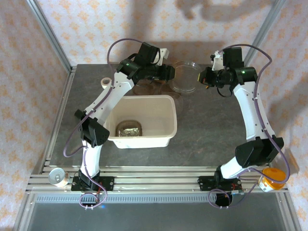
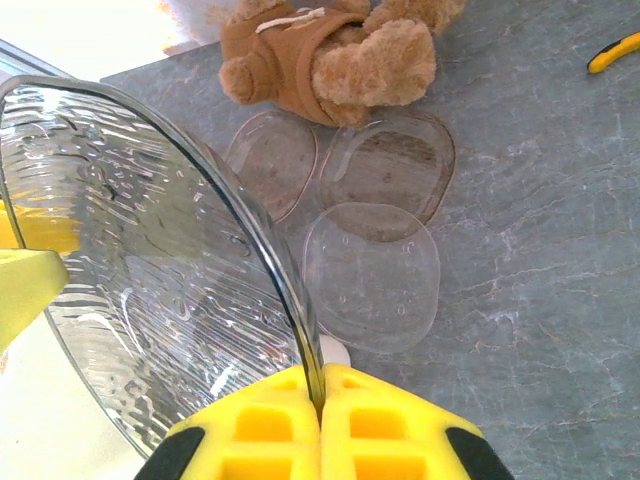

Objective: Place the plates into the plastic bin on the countertop

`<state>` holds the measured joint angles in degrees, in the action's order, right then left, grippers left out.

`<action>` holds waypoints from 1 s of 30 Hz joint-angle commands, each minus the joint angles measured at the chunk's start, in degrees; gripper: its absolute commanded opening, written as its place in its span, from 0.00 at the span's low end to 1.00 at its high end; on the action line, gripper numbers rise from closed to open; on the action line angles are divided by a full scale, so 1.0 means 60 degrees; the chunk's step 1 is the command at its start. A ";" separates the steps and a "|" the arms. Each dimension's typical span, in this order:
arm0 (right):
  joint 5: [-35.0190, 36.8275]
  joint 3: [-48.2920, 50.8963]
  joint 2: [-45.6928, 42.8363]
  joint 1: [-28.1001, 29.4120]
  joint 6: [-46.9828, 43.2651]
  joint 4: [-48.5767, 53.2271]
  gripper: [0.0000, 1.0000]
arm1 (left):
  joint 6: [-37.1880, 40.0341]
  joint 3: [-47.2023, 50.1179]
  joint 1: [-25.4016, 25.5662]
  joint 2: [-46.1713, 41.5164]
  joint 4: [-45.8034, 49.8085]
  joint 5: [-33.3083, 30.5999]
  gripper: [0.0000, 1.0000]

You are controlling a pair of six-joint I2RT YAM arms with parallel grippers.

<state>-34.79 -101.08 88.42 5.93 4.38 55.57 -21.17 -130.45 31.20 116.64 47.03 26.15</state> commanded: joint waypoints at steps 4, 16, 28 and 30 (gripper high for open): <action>-0.0091 -0.0131 -0.0024 0.0137 -0.0093 -0.0107 0.00 | 0.0086 -0.0490 0.0117 0.0145 0.0489 -0.0548 0.32; -0.0260 0.0001 0.0166 0.0197 -0.0099 -0.0222 0.00 | 0.0101 -0.0693 0.0147 0.0214 0.0667 -0.0632 0.13; -0.0675 -0.0025 0.0340 0.0197 -0.0099 -0.0341 0.00 | 0.0144 -0.0934 0.0183 0.0383 0.0992 -0.0728 0.00; -0.0690 -0.0080 0.0366 0.0197 -0.0135 -0.0283 0.02 | 0.0174 -0.0933 0.0176 0.0326 0.1068 -0.0844 0.00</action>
<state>-36.47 -101.08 90.28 6.72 4.38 55.11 -20.97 -134.10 31.90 117.62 51.51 22.22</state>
